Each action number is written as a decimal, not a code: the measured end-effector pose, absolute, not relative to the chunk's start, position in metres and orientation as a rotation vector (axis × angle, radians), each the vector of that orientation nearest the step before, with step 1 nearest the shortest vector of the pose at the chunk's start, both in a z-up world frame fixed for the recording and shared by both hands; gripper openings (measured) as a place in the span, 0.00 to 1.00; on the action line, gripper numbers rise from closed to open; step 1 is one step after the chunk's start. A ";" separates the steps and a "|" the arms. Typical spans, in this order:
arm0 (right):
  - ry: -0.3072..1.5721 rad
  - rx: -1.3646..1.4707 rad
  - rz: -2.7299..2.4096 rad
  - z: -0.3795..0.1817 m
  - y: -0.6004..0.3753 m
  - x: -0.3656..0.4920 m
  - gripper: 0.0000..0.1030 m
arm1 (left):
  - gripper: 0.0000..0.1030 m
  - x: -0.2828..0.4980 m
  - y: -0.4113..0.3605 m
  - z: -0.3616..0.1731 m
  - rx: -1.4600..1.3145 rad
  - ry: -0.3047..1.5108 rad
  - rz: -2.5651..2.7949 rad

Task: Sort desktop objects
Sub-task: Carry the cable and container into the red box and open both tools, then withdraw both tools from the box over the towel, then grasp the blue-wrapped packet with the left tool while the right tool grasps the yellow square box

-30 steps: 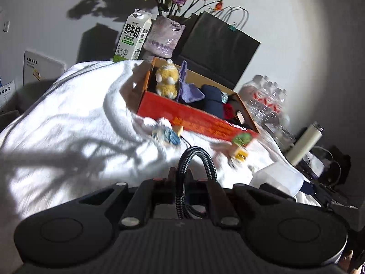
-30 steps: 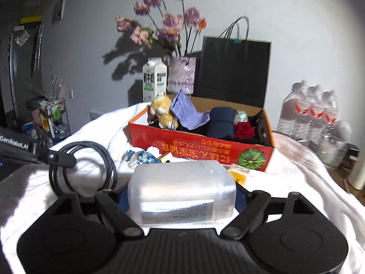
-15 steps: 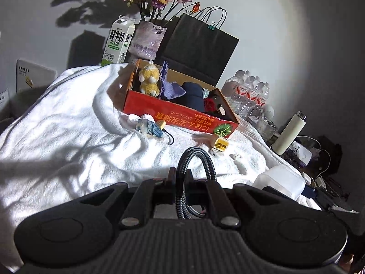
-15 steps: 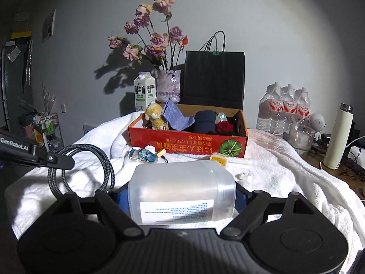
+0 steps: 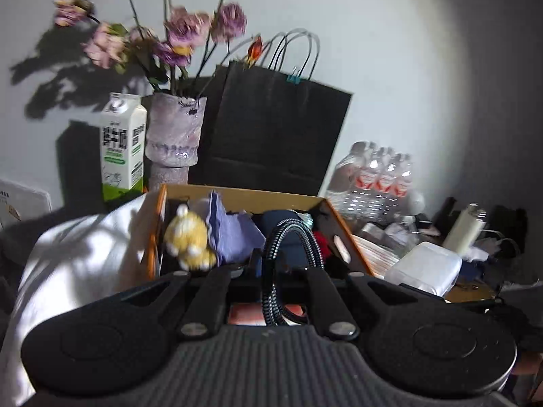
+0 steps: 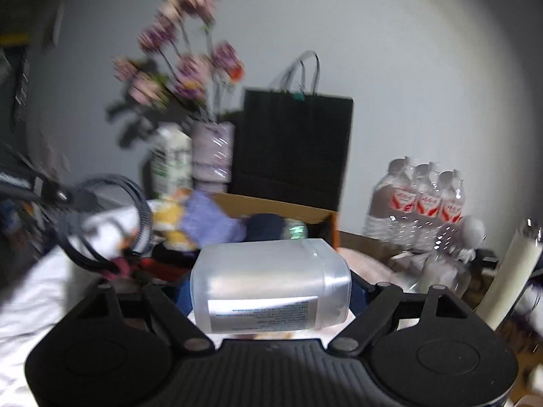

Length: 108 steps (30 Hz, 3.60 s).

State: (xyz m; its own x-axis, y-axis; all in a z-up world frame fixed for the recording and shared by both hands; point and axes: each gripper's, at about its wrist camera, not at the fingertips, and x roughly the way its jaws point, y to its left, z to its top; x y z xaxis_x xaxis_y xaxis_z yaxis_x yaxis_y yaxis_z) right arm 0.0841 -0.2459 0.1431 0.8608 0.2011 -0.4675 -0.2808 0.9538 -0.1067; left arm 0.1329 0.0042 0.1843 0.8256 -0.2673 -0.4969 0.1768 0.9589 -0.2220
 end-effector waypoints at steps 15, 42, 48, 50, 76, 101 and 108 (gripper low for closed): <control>0.784 -0.466 0.180 0.059 -0.183 0.264 0.80 | 0.09 0.303 -0.024 0.101 -0.027 0.749 -0.162; 0.711 -0.072 0.301 0.129 -0.219 0.159 0.84 | 0.86 0.116 0.013 0.141 0.029 0.656 -0.026; 0.658 -0.007 0.314 0.097 -0.220 0.068 0.85 | 0.87 0.026 0.018 0.107 -0.033 0.647 -0.058; 0.649 -0.003 0.307 0.082 -0.221 0.039 0.85 | 0.87 0.001 0.016 0.098 -0.030 0.634 -0.055; 0.574 -0.087 0.247 0.019 -0.245 -0.098 0.89 | 0.85 -0.076 -0.002 0.053 -0.022 0.609 0.013; 0.682 0.054 0.147 -0.001 -0.232 0.136 0.38 | 0.10 0.109 0.016 0.037 -0.127 0.674 -0.026; 0.633 0.066 0.169 0.015 -0.231 0.110 0.37 | 0.09 0.047 0.021 0.076 -0.229 0.591 -0.032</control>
